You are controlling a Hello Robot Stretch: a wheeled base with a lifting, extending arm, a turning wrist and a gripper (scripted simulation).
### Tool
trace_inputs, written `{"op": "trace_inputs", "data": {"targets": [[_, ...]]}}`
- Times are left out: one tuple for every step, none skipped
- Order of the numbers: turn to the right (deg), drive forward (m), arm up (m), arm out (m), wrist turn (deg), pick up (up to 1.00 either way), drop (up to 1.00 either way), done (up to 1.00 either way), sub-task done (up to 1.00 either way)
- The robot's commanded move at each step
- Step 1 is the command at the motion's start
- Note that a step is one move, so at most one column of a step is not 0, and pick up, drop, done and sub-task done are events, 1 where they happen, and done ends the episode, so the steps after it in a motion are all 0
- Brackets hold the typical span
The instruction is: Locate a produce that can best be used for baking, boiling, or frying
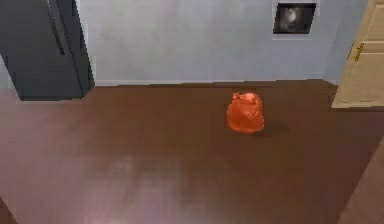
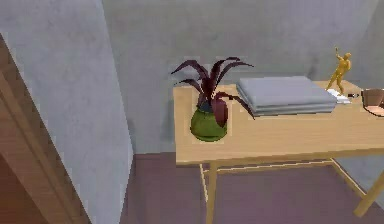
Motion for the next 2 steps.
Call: {"op": "trace_inputs", "data": {"targets": [[-9.0,0.00,0.00,0.00,0.0,0.00,0.00,0.00,0.00],[0.0,0.50,0.00,0.00,0.0,0.00,0.00,0.00,0.00]]}}
